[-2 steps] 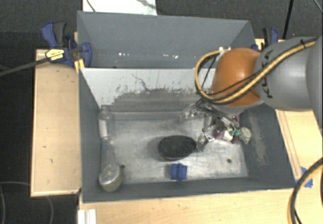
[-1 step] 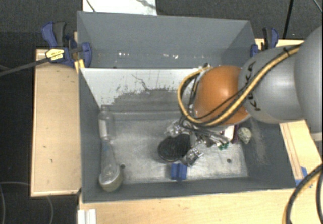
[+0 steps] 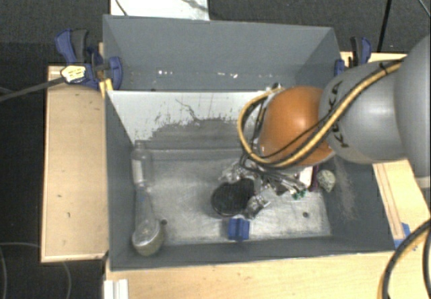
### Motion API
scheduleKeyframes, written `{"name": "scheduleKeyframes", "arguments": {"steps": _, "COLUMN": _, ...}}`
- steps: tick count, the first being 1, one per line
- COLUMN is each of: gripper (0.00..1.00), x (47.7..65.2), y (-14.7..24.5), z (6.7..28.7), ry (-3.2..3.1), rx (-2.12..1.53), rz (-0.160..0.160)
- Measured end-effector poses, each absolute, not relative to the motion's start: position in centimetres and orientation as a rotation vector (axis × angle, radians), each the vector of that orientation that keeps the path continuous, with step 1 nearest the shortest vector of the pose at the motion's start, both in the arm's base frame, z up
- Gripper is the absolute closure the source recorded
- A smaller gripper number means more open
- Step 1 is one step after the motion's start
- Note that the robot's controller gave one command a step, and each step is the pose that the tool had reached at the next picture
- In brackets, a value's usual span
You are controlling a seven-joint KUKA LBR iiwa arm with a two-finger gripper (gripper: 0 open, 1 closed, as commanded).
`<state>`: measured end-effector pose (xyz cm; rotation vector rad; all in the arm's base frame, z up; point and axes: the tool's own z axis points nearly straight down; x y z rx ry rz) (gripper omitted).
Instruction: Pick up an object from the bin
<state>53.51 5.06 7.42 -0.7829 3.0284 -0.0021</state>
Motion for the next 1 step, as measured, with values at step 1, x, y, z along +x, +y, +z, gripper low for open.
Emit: {"name": "scheduleKeyframes", "arguments": {"steps": 1, "gripper": 1.00, "x": 54.47, "y": 3.73, "z": 23.60, "ry": 2.907, "rx": -1.167, "rz": -0.004}}
